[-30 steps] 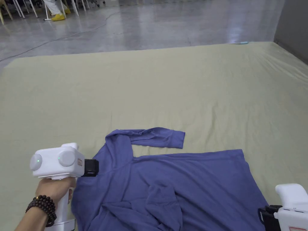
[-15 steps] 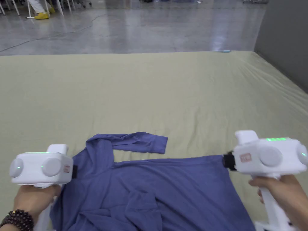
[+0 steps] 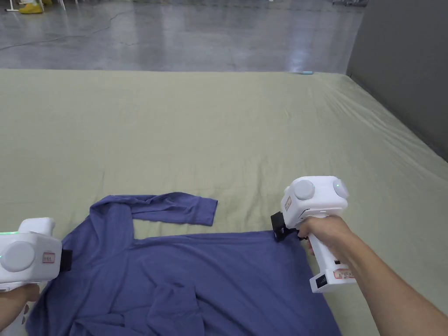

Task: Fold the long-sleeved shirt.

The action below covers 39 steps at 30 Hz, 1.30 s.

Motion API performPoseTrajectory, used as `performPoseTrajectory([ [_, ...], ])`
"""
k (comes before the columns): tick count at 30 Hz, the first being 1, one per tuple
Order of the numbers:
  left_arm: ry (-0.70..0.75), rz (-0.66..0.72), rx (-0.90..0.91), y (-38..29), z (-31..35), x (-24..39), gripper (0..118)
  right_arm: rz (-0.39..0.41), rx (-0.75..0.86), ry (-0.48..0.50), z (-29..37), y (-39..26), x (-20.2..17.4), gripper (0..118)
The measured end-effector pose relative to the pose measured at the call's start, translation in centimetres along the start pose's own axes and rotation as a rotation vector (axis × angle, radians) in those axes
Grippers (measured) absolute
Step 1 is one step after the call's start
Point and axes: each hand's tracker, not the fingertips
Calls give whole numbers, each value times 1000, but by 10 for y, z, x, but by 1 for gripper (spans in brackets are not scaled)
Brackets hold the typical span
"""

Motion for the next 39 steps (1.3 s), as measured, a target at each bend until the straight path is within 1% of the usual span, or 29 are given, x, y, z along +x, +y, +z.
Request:
performPoseTrajectory([
  [1, 0, 1, -1, -1, -1, 0, 0, 21, 7, -6, 2, -1, -4, 48],
  [2, 0, 3, -3, -1, -2, 0, 0, 45, 11, 4, 6, -4, -8, 31],
  [3, 0, 5, -5, -2, -1, 0, 0, 45, 14, -20, 9, -5, -13, 12],
  [4, 5, 6, -3, -3, 0, 0, 0, 44, 24, -26, 13, -8, -15, 6],
  [6, 52, 26, 55, -5, 11, 0, 0, 50, 41, -2, 27, -13, -15, 6],
  [8, 12, 27, 149, -1, 34, -3, 0, 39, 131, 28, 56, -18, -12, 6],
  [11, -25, 11, 257, 10, 84, -8, 0, 22, 268, 80, 120, -23, -2, 6],
  [13, -35, -4, 335, 23, 121, -14, 0, 33, 363, 103, 172, -23, 4, 6],
  [15, -40, -9, 415, 38, 156, -16, 0, 55, 436, 83, 219, -18, 8, 6],
  [17, -64, 8, 468, 62, 188, -19, 0, 65, 508, 87, 264, -7, 11, 6],
  [20, -25, -3, 584, 109, 232, -20, 0, 108, 633, 32, 334, 18, 7, 6],
  [21, -14, 9, 625, 127, 248, -21, 0, 104, 661, 18, 356, 29, 6, 6],
  [22, -32, 20, 659, 148, 264, -23, 0, 99, 686, 10, 379, 44, 5, 6],
  [24, -20, 63, 732, 187, 293, -23, 0, 79, 753, 20, 418, 67, 5, 6],
  [26, -54, 58, 776, 231, 316, -23, 0, 55, 805, 24, 453, 95, 6, 6],
  [27, -39, 62, 781, 257, 329, -22, 0, 46, 820, 19, 470, 112, 5, 6],
  [30, 48, 11, 856, 324, 359, -13, 0, 24, 908, -17, 513, 154, 2, 6],
  [32, 81, -5, 895, 363, 380, -6, 0, -7, 945, -30, 541, 180, 1, 6],
  [33, 78, -5, 928, 381, 392, -4, 0, -43, 983, -41, 558, 190, 0, 6],
  [35, 66, 12, 985, 403, 413, -2, 0, -94, 1052, -60, 584, 208, 2, 6],
  [37, 75, 31, 987, 429, 437, 5, 0, -129, 1064, -72, 609, 222, 3, 6],
  [39, 86, 36, 1024, 438, 451, 11, 0, -121, 1070, -100, 622, 226, 3, 6],
])
